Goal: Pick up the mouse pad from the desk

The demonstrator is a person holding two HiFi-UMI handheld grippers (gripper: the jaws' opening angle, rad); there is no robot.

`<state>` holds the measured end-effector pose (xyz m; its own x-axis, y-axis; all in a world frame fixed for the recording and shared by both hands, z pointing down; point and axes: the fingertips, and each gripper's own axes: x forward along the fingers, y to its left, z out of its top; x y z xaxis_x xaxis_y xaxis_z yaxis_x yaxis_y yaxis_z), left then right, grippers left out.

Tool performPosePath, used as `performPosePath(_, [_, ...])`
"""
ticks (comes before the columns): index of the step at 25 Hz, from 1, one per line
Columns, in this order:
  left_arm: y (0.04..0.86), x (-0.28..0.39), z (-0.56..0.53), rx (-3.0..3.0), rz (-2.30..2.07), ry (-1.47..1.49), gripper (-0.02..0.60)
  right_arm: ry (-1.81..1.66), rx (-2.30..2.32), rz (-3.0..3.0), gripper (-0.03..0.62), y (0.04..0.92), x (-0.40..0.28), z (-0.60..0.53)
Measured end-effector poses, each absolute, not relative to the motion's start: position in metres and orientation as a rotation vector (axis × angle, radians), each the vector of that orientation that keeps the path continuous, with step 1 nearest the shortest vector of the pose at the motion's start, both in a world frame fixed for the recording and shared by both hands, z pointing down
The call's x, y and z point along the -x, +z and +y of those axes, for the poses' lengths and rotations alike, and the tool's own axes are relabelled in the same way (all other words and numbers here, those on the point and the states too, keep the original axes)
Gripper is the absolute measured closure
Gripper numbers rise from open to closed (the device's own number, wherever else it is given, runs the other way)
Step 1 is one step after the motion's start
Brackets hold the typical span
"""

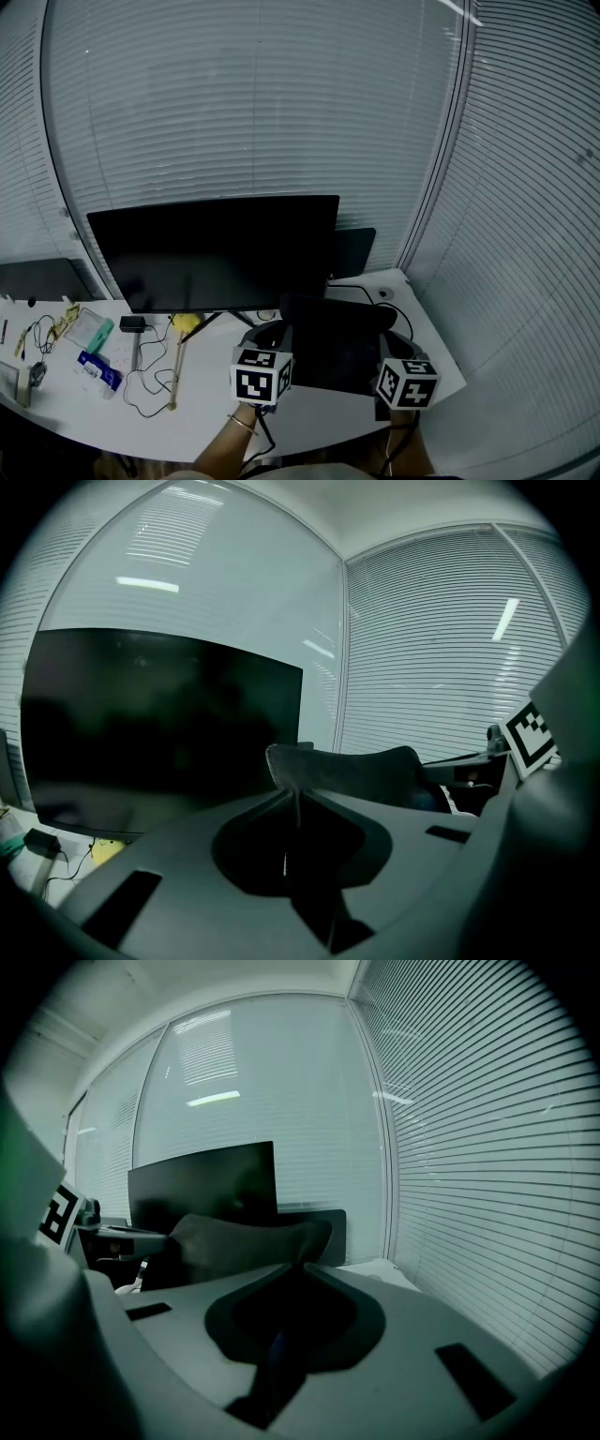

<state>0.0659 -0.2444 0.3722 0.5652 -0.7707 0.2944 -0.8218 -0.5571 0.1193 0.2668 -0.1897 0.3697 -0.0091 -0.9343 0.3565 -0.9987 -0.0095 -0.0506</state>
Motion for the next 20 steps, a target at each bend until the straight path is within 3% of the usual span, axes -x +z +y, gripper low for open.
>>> performPosePath(20, [0.3685,-0.0741,-0.2517,-2.57,-1.325,0.307,0.54,0.443,-2.053,-2.051,0.542,0.3693,-0.2753,-0.1954])
